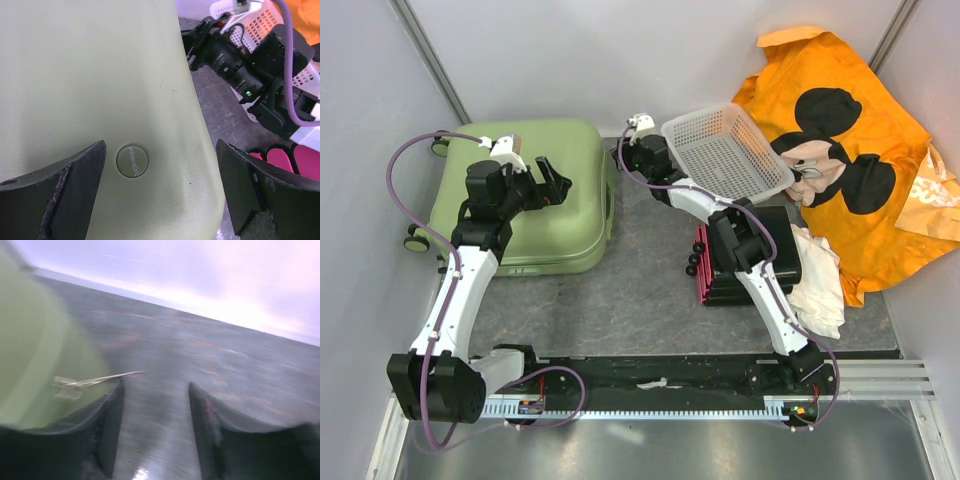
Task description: Open, take out, and arrange the luggage
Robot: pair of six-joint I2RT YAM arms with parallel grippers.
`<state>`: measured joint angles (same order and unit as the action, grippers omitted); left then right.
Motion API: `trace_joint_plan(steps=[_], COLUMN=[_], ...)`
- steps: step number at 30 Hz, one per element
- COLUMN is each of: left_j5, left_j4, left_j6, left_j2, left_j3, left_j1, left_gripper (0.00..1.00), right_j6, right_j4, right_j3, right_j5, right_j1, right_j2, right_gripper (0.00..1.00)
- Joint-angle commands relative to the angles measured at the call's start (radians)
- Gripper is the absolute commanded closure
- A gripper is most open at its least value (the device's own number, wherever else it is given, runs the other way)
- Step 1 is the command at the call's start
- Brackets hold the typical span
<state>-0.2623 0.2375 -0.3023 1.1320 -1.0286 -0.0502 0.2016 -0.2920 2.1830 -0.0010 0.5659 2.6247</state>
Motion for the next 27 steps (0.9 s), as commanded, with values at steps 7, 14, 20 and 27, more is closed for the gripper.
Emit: trace_joint_plan(steps=[7,14,20,27], left_j5=[0.001,0.012,0.034,0.061], left_j4=[0.046,0.045,0.046,0.042], left_j6=[-0.023,-0.02,-0.015,-0.004], left_j2=[-0.024,-0.064,-0.101,-0.126], left_j3=[0.002,0.001,0.001,0.004], left_j1=[0.003,0.003,0.003,0.004], left_gripper=[0.02,0.02,0.02,0.02], right_j6=[-0.062,-0.127,-0.439,-0.644], right_j4=[-0.205,-0.392,-0.562,-0.918], right_j3=[-0.452,-0.873,-1.162,-1.436], right_j5=[0.199,0.067,0.255,0.472], right_j1=[-0.095,-0.038,0.243,0.446], right_j2=[-0.458,-0.801,-0.979,-0.967], right_gripper=[0.08,0.04,0.02,0.02])
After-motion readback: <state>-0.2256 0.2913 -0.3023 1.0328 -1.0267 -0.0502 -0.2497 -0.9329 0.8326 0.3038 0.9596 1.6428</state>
